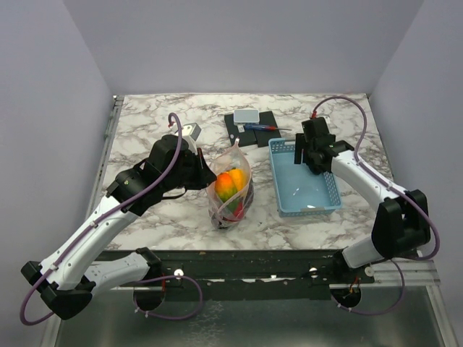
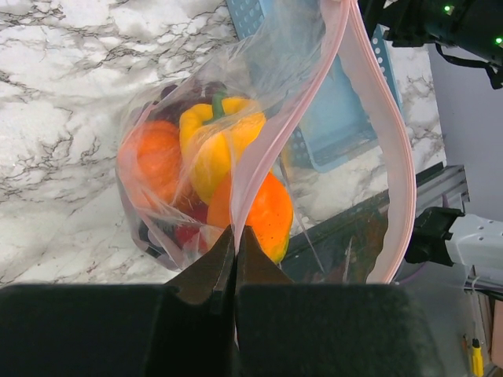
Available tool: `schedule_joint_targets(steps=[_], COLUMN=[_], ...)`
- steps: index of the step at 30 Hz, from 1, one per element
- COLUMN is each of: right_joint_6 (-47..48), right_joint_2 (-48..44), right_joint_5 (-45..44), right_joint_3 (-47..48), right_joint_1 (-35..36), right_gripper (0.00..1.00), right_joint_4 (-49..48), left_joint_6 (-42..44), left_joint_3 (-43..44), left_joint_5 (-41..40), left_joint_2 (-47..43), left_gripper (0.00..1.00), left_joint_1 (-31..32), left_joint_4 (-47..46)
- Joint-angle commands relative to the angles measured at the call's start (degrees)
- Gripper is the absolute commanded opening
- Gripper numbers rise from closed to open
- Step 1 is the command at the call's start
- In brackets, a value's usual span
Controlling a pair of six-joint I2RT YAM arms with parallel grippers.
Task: Place the food in the zip-top bag and seal the zipper
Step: Pick up the fake vegetable from the bin.
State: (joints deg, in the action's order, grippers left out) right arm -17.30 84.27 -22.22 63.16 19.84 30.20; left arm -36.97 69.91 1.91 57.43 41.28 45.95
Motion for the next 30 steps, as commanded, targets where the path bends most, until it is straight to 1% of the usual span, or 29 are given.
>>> schedule_joint_targets(steps=[1,15,25,30], right_joint_6=[1.9,4.5,6.3,6.4], right_joint_2=[4.1,13.9,19.1,20.7], right_joint_5=[0.5,-0.6,-5.4,-6.1], right_joint_3=[2.5,6.0,6.7,6.4], right_joint_1=[-1.8,-3.9,-4.2,-4.1], right_gripper=[0.8,0.82,0.82,0.81], right_joint_4=[-3.5,-6.4,-8.0,-8.6], left_joint_6=[0.8,1.6,1.7,1.6], left_joint_3=[-0.1,-0.1,-0.3,-0.5], left_joint_5=[1.3,1.3,1.2,1.1], left_joint_2=[-1.1,-0.8,-0.6,-0.7], left_gripper=[0.0,0.0,0.0,0.0], left_joint_1=[0.1,0.1,0.1,0.1], left_joint_4=[-1.0,-0.9,-0.9,-0.9])
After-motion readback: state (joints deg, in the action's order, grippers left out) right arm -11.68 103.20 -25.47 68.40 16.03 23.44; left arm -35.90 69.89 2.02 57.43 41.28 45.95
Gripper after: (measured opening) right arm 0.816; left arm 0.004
